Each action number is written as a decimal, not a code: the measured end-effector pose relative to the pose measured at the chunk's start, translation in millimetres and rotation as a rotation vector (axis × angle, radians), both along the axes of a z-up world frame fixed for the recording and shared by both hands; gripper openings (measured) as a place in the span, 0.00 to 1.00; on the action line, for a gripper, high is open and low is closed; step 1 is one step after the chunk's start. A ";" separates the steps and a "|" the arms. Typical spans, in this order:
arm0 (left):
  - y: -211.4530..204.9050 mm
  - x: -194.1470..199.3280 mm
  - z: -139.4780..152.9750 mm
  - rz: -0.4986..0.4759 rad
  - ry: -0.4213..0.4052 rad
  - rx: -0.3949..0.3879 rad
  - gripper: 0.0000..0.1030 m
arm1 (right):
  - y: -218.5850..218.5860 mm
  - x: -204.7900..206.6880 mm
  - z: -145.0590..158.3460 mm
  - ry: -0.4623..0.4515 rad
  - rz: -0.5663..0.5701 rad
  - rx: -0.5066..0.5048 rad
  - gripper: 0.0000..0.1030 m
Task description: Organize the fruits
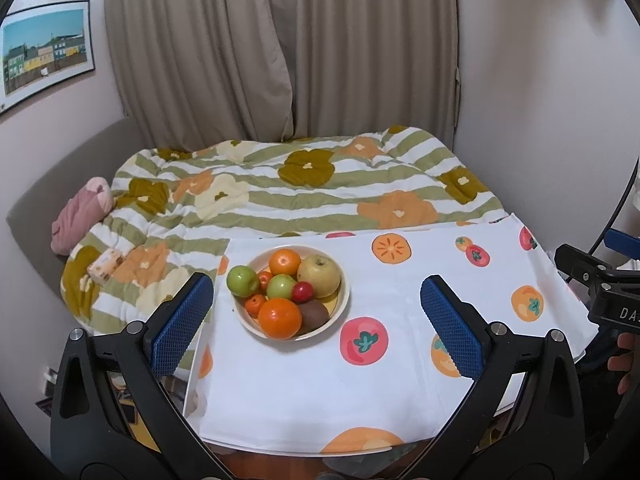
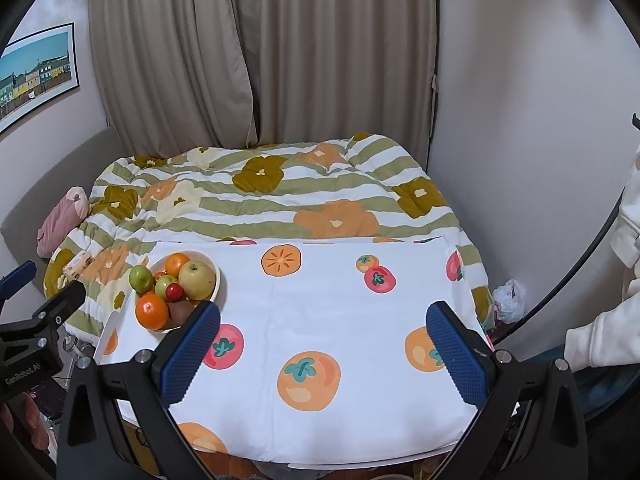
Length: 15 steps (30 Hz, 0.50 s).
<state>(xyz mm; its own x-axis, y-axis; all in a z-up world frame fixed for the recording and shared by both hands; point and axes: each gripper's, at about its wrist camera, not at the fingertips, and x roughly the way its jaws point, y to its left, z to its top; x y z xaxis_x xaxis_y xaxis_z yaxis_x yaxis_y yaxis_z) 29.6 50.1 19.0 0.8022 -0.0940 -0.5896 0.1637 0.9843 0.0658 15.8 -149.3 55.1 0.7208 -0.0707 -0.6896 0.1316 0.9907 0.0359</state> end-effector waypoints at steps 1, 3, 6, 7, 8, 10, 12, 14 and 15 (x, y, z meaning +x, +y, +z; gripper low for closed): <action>-0.2 0.1 0.2 0.003 -0.001 0.003 1.00 | -0.1 0.2 0.5 -0.002 0.000 0.001 1.00; -0.7 0.4 0.8 0.006 -0.003 0.006 1.00 | 0.0 0.4 1.7 -0.005 0.000 0.000 1.00; -1.4 -0.2 2.1 -0.002 -0.011 0.004 1.00 | 0.0 1.1 3.2 -0.007 0.001 -0.001 1.00; -1.5 -0.6 2.5 0.000 -0.015 0.005 1.00 | 0.4 0.1 2.8 -0.007 0.000 0.001 1.00; -1.8 -0.9 2.8 0.008 -0.021 0.012 1.00 | 0.8 0.5 4.1 -0.010 0.001 0.001 1.00; -1.9 -2.1 3.5 0.012 -0.031 0.020 1.00 | 1.4 0.8 5.4 -0.011 0.001 -0.002 1.00; -2.0 -2.8 4.6 0.014 -0.043 0.028 1.00 | 1.0 2.2 6.9 -0.012 0.002 0.000 1.00; -2.4 -2.7 4.6 0.020 -0.048 0.038 1.00 | 1.3 2.4 6.9 -0.012 0.001 -0.001 1.00; -3.2 -1.9 4.3 0.020 -0.048 0.042 1.00 | 1.4 1.8 6.6 -0.013 0.001 -0.002 1.00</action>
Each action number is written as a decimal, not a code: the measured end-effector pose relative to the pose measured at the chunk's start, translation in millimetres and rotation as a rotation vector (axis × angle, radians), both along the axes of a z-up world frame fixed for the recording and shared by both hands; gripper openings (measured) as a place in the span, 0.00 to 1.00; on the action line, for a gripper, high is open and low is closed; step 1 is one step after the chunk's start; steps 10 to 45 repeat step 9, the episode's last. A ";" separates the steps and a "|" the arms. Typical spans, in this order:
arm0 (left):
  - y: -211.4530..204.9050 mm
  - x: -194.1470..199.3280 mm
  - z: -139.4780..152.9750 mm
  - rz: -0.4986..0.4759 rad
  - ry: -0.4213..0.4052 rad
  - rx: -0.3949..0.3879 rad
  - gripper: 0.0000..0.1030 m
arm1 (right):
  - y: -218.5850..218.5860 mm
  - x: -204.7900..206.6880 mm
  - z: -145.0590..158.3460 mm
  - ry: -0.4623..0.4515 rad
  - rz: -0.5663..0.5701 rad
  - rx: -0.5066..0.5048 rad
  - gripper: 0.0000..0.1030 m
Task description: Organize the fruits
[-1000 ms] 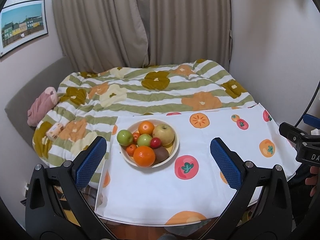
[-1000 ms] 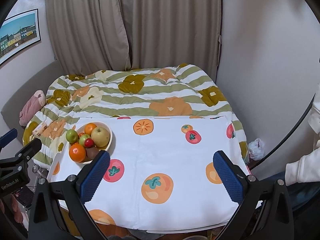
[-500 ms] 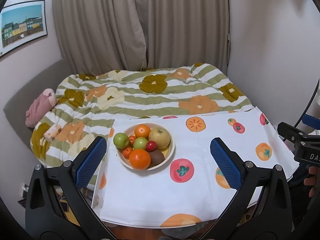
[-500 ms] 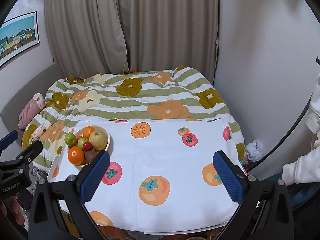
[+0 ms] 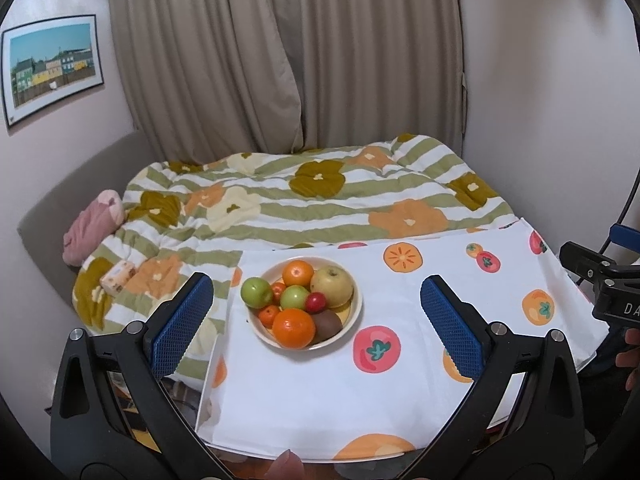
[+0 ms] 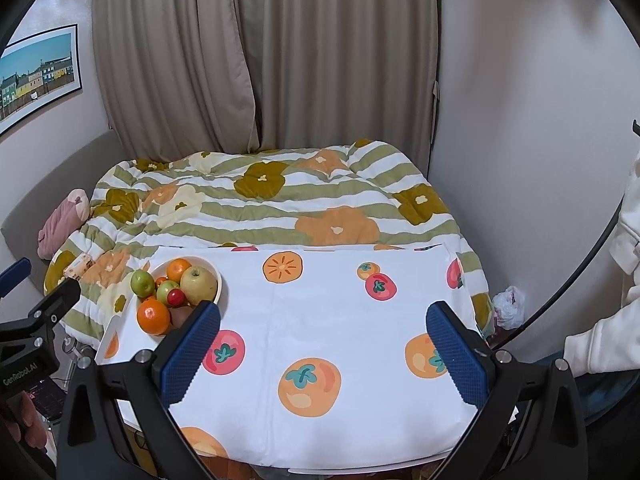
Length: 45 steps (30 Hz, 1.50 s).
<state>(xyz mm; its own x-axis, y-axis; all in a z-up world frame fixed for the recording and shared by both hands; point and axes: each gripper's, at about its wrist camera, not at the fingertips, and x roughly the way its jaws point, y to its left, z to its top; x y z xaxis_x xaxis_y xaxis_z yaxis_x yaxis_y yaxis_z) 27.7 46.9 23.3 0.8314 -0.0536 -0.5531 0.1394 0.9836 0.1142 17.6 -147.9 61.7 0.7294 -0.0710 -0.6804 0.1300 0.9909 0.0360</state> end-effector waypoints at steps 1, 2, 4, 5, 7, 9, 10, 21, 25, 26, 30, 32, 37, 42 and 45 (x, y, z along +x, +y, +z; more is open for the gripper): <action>-0.6 1.1 -0.4 -0.001 0.001 0.006 1.00 | 0.1 -0.2 -0.2 0.000 0.000 0.001 1.00; -0.7 1.2 -0.5 0.001 0.001 0.010 1.00 | 0.1 0.2 0.0 0.000 0.000 0.001 1.00; -0.3 2.2 -1.0 0.002 0.002 0.014 1.00 | 0.8 0.5 1.2 -0.001 0.000 -0.001 1.00; 0.5 2.8 -1.0 0.002 0.004 0.014 1.00 | 0.7 1.0 1.4 -0.001 0.000 0.000 1.00; 1.9 3.6 -0.8 0.003 0.002 0.009 1.00 | 0.8 0.0 0.7 -0.001 0.000 0.000 1.00; 4.6 5.9 -1.1 -0.009 0.012 -0.008 1.00 | 2.2 3.0 2.4 0.002 0.000 -0.001 1.00; 4.6 5.9 -1.1 -0.009 0.012 -0.008 1.00 | 2.2 3.0 2.4 0.002 0.000 -0.001 1.00; 4.6 5.9 -1.1 -0.009 0.012 -0.008 1.00 | 2.2 3.0 2.4 0.002 0.000 -0.001 1.00; 4.6 5.9 -1.1 -0.009 0.012 -0.008 1.00 | 2.2 3.0 2.4 0.002 0.000 -0.001 1.00; 4.6 5.9 -1.1 -0.009 0.012 -0.008 1.00 | 2.2 3.0 2.4 0.002 0.000 -0.001 1.00; 4.6 5.9 -1.1 -0.009 0.012 -0.008 1.00 | 2.2 3.0 2.4 0.002 0.000 -0.001 1.00; 4.6 5.9 -1.1 -0.009 0.012 -0.008 1.00 | 2.2 3.0 2.4 0.002 0.000 -0.001 1.00; 4.6 5.9 -1.1 -0.009 0.012 -0.008 1.00 | 2.2 3.0 2.4 0.002 0.000 -0.001 1.00; 4.6 5.9 -1.1 -0.009 0.012 -0.008 1.00 | 2.2 3.0 2.4 0.002 0.000 -0.001 1.00; 4.6 5.9 -1.1 -0.009 0.012 -0.008 1.00 | 2.2 3.0 2.4 0.002 0.000 -0.001 1.00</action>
